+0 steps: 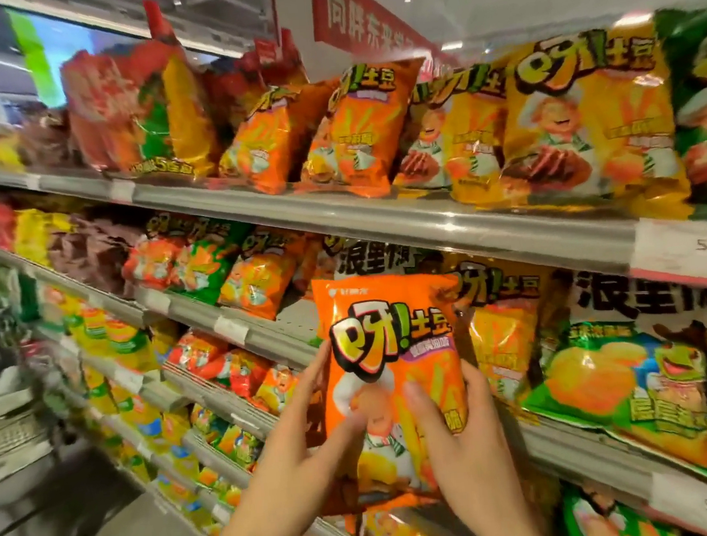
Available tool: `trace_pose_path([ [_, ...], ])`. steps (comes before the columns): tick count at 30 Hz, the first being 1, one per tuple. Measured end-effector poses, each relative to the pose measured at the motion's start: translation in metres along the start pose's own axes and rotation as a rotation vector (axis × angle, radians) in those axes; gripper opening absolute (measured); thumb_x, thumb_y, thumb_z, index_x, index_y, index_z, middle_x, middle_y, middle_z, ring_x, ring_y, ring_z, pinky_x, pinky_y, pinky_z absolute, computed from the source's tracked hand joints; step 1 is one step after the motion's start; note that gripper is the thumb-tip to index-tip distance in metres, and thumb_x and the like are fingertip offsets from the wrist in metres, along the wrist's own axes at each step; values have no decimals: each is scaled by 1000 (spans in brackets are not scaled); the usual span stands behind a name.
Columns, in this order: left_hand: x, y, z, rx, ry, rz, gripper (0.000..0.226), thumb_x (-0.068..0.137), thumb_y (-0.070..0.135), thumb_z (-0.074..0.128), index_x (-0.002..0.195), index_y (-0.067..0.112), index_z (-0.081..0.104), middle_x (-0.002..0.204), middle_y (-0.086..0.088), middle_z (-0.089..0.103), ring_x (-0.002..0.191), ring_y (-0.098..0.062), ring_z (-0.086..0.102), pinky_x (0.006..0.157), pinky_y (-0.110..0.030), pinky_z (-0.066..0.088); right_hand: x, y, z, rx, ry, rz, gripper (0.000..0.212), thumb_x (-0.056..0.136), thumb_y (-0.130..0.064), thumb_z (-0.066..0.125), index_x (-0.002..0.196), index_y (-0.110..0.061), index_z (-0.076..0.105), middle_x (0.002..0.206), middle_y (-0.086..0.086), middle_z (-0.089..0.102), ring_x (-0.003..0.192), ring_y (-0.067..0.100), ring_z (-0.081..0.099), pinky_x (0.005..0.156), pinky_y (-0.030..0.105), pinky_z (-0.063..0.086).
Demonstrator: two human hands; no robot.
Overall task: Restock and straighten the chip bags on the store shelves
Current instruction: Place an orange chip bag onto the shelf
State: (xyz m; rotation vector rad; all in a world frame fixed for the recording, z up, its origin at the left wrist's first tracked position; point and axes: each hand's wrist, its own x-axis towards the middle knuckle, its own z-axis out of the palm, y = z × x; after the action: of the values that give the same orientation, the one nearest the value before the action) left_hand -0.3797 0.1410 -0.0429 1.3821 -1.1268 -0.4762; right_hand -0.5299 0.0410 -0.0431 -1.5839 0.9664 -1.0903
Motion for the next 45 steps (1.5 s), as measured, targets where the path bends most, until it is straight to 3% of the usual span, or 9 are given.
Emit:
trace_pose_path([
  [6,44,-20,-44,1,37,-5,66,85,54,65,139,68,30,128,49,46,120,16,51,80,-7,49,38,-1,59,-54,-7,-16,70,75,-73,60,135,-48,37,119,-28,56,105,-6,56,81,20,44],
  [12,82,-42,-76,-46,-34,40,76,76,68,66,141,68,27,142,41,43,129,18,42,97,-20,46,58,-6,96,-107,47,-22,70,78,-67,61,139,-43,38,113,-26,60,99,-13,57,67,6,46],
  [14,93,-48,-83,-55,-61,44,76,75,72,64,140,70,26,140,46,40,126,23,40,89,-12,46,60,-4,109,-111,96,-15,73,75,-73,60,139,-45,37,115,-24,62,102,-8,60,74,10,49],
  [18,114,-55,-96,-80,-122,69,70,86,59,70,140,70,27,138,48,41,126,21,42,100,-25,43,65,-5,131,-177,208,18,83,67,-88,51,139,-50,33,122,-19,62,111,8,61,97,38,52],
  [25,142,-75,-110,-127,-186,113,73,89,38,67,147,56,27,122,60,40,114,33,40,83,1,41,65,-26,153,-509,302,-53,82,83,-76,29,153,-34,26,148,-10,45,134,12,43,103,25,34],
  [29,161,-84,-128,-110,-192,113,73,88,46,67,147,61,26,143,41,41,132,9,45,109,-35,44,88,-37,146,-655,367,-108,71,99,-62,21,159,-26,13,165,-3,20,150,12,18,113,20,14],
  [32,172,-90,-142,-113,-188,107,75,85,49,67,147,61,26,136,51,39,126,20,42,103,-25,42,120,-31,146,-774,409,-64,73,102,-57,28,158,-13,12,164,11,19,150,25,20,118,33,20],
  [34,177,-93,-152,-92,-173,114,76,84,52,66,147,60,25,127,61,32,117,34,34,96,-17,36,139,-27,150,-818,416,5,80,100,-61,32,157,-9,12,160,16,21,146,32,27,116,40,27],
  [45,186,-110,-188,-52,-157,51,76,86,54,64,148,61,21,129,61,24,108,41,25,103,-30,34,159,-10,156,-870,471,70,92,93,-71,39,156,-11,10,150,19,34,124,38,53,88,42,50],
])
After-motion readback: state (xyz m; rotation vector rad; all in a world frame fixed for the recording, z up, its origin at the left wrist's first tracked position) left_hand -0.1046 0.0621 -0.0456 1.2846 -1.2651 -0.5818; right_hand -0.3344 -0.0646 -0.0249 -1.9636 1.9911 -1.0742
